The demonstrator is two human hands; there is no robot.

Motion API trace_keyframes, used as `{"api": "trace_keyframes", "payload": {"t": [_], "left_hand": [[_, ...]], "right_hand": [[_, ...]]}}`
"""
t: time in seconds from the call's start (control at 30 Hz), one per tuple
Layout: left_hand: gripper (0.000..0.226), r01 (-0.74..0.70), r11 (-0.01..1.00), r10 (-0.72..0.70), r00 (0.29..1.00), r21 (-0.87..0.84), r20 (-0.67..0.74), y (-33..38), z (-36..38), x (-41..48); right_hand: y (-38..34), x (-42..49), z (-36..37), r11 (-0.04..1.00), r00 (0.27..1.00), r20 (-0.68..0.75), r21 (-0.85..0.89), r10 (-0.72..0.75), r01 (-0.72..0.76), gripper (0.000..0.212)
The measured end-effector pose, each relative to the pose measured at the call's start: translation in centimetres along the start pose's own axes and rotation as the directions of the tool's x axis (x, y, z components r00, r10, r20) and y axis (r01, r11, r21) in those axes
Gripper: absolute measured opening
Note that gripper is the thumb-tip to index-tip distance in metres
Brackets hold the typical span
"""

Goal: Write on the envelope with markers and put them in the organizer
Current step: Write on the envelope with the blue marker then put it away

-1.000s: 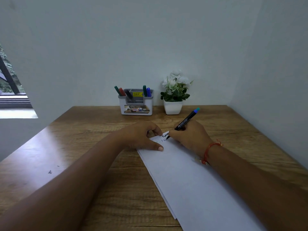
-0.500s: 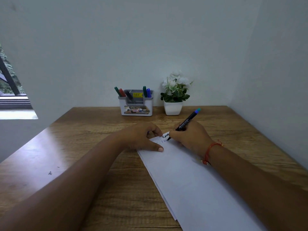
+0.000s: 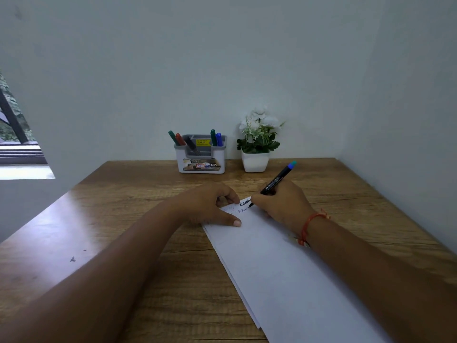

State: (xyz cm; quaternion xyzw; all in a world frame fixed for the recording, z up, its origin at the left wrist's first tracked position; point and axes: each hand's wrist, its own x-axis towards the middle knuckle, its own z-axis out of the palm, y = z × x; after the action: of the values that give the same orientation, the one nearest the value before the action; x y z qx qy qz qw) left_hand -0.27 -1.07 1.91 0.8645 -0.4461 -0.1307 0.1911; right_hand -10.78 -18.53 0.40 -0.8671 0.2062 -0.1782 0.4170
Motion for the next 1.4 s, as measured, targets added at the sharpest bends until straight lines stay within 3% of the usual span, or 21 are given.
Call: {"api": "trace_keyframes", "payload": {"t": [0.27,0.43,0.83,1.4], "left_hand": [[0.058,-0.002,1.000,0.002,1.000,-0.011,0.005,-0.1,0.0,0.1],[0.057,-0.007,1.000,0.007,1.000,-0.009,0.004,-0.2,0.0,0.1],[0.056,0.009,1.000,-0.009,1.000,-0.026,0.002,-0.4,0.2,0.3],[0.057,-0.007,1.000,0.007,1.000,-0.015,-0.003,-0.3,0.2,0.3]], "right_hand": [[0.0,-0.2,-0.9,0.991,1.000,0.022,0.135,-0.006,0.003,0.006],[0.3,-0.3,-1.3,0.979,0.998,0.050,0.201,-0.033,0.022,0.028],[0.3,-0.2,-1.0,0.995,0.998,0.044,0.097,-0.038,0.033,0.011],[-0.3,-0.6,-1.1,0.999,1.000,0.017,0.044,-0.020,0.019,0.019]]}}
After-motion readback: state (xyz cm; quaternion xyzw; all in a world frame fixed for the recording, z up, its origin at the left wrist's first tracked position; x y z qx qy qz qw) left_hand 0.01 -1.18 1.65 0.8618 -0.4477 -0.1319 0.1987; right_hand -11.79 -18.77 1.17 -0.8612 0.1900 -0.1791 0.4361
